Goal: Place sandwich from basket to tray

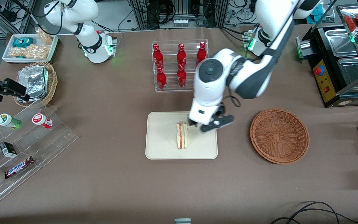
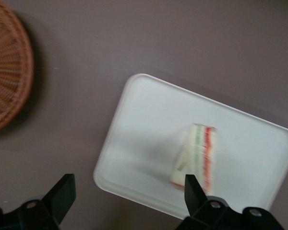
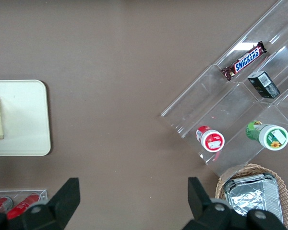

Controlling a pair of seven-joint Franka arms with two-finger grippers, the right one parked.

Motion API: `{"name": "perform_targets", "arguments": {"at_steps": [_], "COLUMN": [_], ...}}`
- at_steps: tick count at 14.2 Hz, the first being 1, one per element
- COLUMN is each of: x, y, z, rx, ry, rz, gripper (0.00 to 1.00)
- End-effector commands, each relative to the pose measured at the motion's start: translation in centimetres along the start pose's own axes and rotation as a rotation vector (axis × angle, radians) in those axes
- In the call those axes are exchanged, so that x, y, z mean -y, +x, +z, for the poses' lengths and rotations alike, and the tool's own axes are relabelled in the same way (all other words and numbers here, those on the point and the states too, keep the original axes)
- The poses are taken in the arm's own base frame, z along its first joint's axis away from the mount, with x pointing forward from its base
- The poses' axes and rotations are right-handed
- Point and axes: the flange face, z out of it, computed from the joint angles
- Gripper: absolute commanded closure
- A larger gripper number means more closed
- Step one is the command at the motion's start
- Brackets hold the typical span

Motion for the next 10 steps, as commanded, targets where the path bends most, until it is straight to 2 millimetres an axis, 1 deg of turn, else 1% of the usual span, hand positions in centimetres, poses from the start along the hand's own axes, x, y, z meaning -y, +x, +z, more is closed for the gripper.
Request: {"name": "perform_targets", "arguments": {"at_steps": [1,2,4,5,6,7,9,10], "x": [4.9,7.2,10.2,12.4,13.9,15.8,21.1,23.3], "y": [0.1,1.8,3.3,4.4,5.1,6.0,8.8,9.7], "z": [0.5,0.7,-0.3,-0.6,-1.1,-1.5,-2.8,-3.4], "rx": [0.009,0.013,0.018,0.045,0.069,0.113,0.183,0.208], "ry": [0.052,0.065,0.074,0.091,0.098,0.100,0.095,0.093], "rz": [-0.029,-0.058,-0.007,-0.007,0.022,0.058,0.104,0.145], "gripper": [0.00,0.00,0.00,0.00,0.00,0.00,0.00,0.00]}}
